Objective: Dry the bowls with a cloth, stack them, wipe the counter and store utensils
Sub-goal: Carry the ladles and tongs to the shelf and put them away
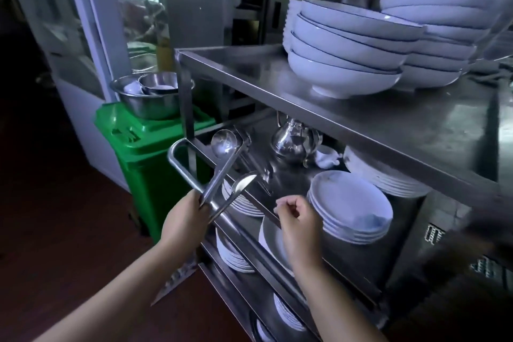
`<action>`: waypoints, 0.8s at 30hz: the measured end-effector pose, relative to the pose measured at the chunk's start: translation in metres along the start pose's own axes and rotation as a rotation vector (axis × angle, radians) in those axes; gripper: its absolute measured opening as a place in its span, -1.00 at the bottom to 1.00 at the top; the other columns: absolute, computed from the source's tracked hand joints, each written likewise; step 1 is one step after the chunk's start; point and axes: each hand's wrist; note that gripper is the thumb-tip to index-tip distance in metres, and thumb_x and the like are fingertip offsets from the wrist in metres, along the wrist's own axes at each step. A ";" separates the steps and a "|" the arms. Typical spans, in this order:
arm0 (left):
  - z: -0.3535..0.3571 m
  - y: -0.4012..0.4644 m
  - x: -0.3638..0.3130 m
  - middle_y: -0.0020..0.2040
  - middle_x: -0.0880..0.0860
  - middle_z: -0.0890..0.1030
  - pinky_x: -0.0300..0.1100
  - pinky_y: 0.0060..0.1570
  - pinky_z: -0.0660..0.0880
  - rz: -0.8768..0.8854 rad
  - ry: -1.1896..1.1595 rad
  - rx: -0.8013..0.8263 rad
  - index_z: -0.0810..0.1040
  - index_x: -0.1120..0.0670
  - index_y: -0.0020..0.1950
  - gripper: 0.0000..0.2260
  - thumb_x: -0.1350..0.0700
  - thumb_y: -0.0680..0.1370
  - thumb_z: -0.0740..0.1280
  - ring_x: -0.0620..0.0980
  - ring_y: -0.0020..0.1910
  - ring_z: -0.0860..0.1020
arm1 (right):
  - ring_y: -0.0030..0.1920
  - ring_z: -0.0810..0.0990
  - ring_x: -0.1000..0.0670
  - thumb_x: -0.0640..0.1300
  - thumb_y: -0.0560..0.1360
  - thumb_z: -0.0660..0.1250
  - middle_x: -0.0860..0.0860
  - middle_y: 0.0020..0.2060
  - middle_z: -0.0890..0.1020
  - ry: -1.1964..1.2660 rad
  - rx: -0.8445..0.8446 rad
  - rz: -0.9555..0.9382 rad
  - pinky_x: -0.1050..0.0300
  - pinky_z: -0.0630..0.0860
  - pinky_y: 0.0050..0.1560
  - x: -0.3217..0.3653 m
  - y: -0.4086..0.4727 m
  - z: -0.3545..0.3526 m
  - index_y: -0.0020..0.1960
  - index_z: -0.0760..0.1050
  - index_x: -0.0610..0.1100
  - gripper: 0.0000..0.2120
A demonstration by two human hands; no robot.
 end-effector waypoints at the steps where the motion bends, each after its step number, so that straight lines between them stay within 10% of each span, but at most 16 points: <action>1: 0.001 0.009 0.000 -0.34 0.03 0.51 -0.13 -0.43 0.33 -0.012 -0.002 0.002 0.31 0.02 -0.28 -0.84 0.09 0.50 0.21 0.05 -0.37 0.50 | -0.27 0.56 0.19 -0.27 0.43 0.33 0.15 -0.33 0.64 0.000 0.000 0.002 0.29 0.45 -0.22 -0.001 0.010 0.007 -0.25 0.54 -0.01 -0.82; 19: -0.048 0.158 0.073 -0.37 0.01 0.44 -0.12 -0.43 0.25 0.215 -0.055 0.161 0.25 0.02 -0.31 -0.76 0.06 0.51 0.25 -0.04 -0.39 0.40 | -0.26 0.57 0.33 -0.24 0.46 0.35 0.23 -0.30 0.65 -0.143 -0.072 -0.057 0.52 0.39 -0.25 0.050 0.109 0.160 -0.26 0.58 0.05 -0.78; 24: -0.074 0.201 0.103 -0.36 -0.02 0.43 -0.06 -0.33 0.34 0.424 -0.112 0.285 0.24 -0.02 -0.29 -0.74 0.07 0.51 0.29 -0.04 -0.36 0.41 | -0.19 0.58 0.09 -0.16 0.53 0.33 0.08 -0.24 0.65 -0.110 0.005 0.140 0.27 0.46 -0.15 0.083 0.142 0.203 -0.16 0.61 -0.03 -0.87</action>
Point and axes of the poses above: each hand's wrist, its own y-axis towards the middle knuckle, its own z-axis out of the palm, x = y × z
